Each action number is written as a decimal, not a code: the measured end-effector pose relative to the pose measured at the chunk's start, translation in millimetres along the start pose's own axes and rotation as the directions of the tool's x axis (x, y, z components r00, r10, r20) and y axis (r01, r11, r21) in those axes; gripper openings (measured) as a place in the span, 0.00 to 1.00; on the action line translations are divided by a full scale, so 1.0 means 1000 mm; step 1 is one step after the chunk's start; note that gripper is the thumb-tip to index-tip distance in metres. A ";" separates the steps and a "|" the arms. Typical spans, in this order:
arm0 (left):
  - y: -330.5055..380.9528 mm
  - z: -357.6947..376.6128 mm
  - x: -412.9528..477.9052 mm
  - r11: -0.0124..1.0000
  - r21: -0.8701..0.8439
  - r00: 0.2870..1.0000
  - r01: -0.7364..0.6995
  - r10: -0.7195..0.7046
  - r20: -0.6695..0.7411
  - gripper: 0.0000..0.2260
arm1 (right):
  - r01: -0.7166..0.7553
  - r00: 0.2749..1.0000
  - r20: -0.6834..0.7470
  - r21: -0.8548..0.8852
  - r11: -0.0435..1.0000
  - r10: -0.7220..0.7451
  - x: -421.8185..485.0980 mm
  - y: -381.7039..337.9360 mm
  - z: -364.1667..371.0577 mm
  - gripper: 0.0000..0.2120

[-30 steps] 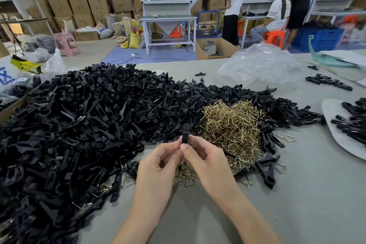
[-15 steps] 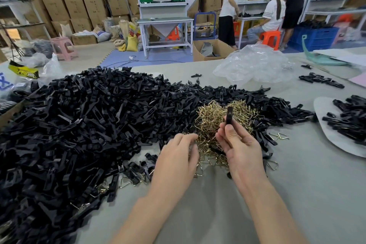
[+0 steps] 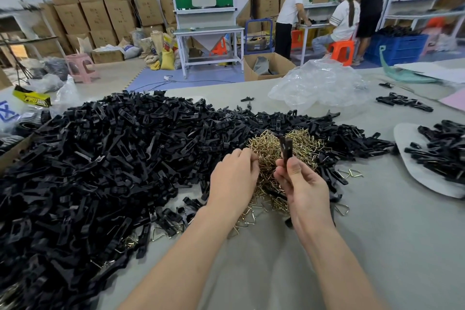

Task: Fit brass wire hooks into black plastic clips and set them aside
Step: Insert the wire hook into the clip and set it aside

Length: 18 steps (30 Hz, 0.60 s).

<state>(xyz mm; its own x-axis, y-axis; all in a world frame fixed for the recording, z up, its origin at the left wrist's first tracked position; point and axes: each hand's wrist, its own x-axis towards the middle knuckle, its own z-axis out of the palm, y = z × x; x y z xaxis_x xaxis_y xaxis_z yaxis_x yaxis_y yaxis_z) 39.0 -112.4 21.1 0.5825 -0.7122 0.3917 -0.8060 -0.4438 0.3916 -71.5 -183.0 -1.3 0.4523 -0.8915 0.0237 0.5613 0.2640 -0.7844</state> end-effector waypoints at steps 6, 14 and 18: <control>-0.010 -0.009 -0.011 0.975 -0.210 0.997 0.075 -0.077 0.000 0.05 | -0.016 1.000 0.024 -0.004 1.000 0.016 -0.002 0.002 0.004 0.14; 0.012 0.006 0.011 0.999 0.028 0.997 -0.024 0.022 0.078 0.12 | -0.008 1.000 -0.030 -0.039 0.999 0.007 -0.002 0.004 0.001 0.17; 0.005 0.000 0.007 0.987 -0.163 0.996 0.001 0.013 0.086 0.08 | -0.014 0.999 -0.039 -0.045 0.999 0.012 -0.003 0.003 0.002 0.14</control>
<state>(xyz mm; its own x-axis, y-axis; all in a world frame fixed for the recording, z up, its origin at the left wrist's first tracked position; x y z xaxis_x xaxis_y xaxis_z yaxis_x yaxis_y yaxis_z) 38.7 -119.5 25.7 0.5606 -0.7620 0.3240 -0.7774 -0.3497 0.5228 -69.7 -179.3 -2.5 0.4317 -0.9020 -0.0104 0.5230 0.2596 -0.8119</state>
